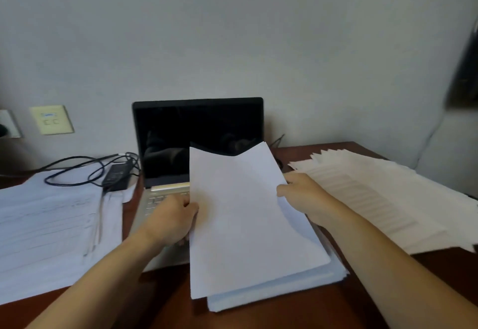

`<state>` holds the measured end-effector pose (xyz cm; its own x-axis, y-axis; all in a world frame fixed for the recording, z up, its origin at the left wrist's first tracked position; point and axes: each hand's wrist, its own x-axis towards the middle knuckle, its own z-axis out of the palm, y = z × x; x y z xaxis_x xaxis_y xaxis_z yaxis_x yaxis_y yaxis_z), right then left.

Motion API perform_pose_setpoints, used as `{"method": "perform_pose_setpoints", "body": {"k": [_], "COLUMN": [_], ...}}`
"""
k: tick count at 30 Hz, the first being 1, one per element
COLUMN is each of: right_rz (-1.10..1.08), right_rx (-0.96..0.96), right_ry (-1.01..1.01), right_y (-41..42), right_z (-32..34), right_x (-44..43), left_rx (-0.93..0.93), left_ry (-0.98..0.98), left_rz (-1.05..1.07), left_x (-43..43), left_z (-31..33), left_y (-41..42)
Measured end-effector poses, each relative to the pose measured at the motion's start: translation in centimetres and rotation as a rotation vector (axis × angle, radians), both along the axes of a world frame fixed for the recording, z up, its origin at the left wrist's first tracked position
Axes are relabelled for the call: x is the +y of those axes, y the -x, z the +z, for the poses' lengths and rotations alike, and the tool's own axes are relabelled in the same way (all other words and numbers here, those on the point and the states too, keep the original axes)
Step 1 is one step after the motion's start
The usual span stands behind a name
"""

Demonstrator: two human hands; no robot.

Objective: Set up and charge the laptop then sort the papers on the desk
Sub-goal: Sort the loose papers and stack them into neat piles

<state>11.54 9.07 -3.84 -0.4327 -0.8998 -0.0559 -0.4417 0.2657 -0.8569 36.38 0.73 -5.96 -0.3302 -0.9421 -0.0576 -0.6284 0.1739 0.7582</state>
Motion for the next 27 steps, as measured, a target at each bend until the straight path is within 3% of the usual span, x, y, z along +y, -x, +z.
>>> {"method": "perform_pose_setpoints", "body": {"k": [7, 17, 21, 27], "right_rz": [-0.005, -0.01, 0.002, -0.014], "right_rx": [0.152, 0.477, 0.549, 0.566], "right_ry": [0.008, -0.075, -0.131, -0.09], "right_y": [1.8, 2.8, 3.0, 2.8], "right_z": [-1.5, -1.8, -2.3, -2.7], "right_x": [0.8, 1.4, 1.6, 1.1], "left_rx": [-0.291, -0.401, -0.477, -0.438], "left_ry": [0.18, 0.234, 0.273, 0.299], "left_rz": [-0.029, -0.065, -0.061, -0.029], "left_x": [0.4, 0.7, 0.6, 0.2], "left_z": [-0.1, -0.3, -0.6, -1.2], "left_y": [1.7, 2.4, 2.5, 1.6]}}
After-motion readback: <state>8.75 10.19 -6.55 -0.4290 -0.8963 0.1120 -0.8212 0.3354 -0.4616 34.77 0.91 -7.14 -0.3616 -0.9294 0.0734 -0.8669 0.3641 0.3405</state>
